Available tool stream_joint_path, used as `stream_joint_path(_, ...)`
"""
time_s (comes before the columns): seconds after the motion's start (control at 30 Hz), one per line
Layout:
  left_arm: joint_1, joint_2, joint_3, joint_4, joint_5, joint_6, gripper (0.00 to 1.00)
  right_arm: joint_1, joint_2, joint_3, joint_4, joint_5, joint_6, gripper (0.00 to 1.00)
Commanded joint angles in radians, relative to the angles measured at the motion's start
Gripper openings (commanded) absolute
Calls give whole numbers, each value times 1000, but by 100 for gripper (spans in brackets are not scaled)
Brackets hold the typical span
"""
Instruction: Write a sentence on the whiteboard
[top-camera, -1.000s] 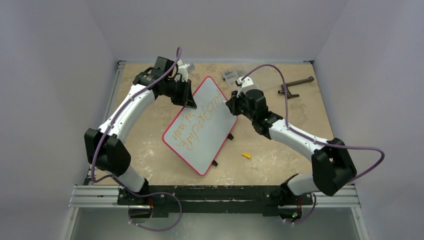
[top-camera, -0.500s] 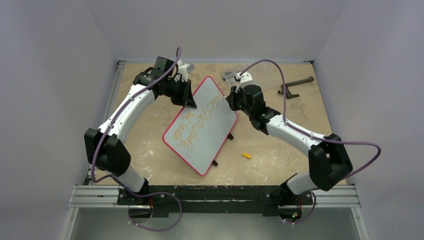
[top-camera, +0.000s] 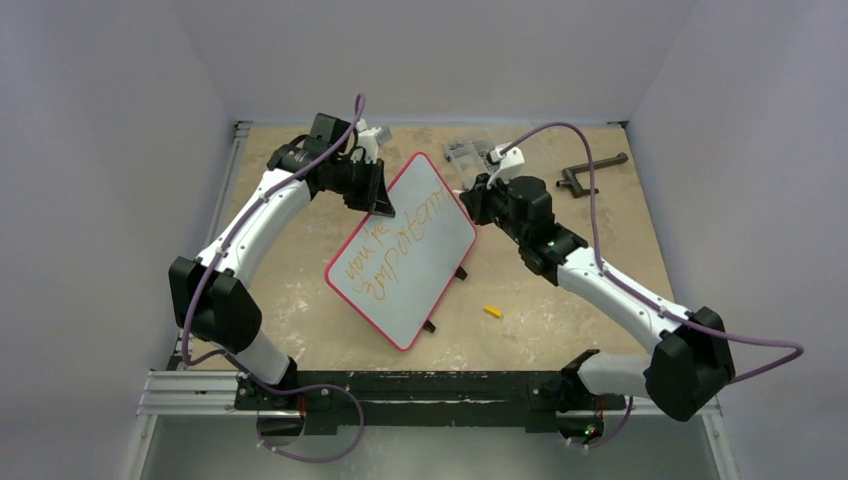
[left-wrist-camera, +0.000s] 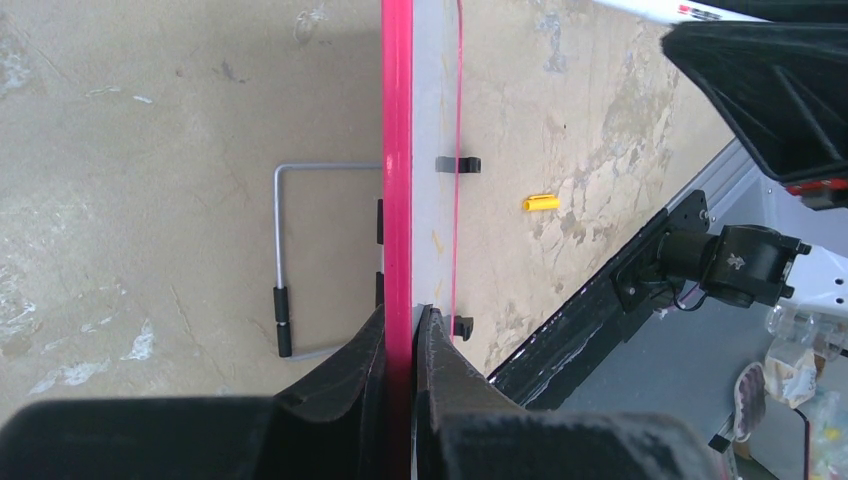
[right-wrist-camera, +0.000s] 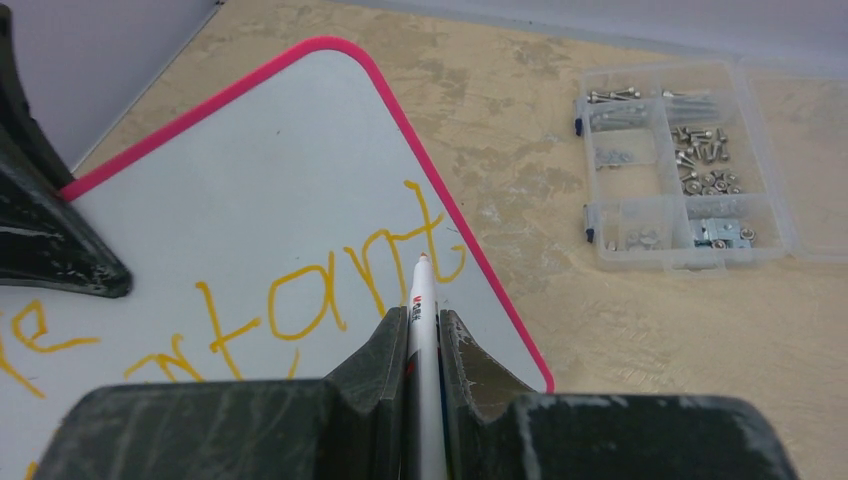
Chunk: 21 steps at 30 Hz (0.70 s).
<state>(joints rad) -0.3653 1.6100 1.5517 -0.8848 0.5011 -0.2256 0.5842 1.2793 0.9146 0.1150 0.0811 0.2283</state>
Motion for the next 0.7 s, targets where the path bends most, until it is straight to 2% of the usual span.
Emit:
stream_joint_path(0.0,-12,-10,4,-27,-138,95,0,5,-70,-34,-17,-37,20,0)
stream_joint_path(0.4,-12,-11,4,-26,-149,94,0,6,-185,-136,10,-165,30,0)
stream_joint_path(0.67,-12,-16,4,-27,-168,95,0,38,-194,-159,-17,-298,52,0)
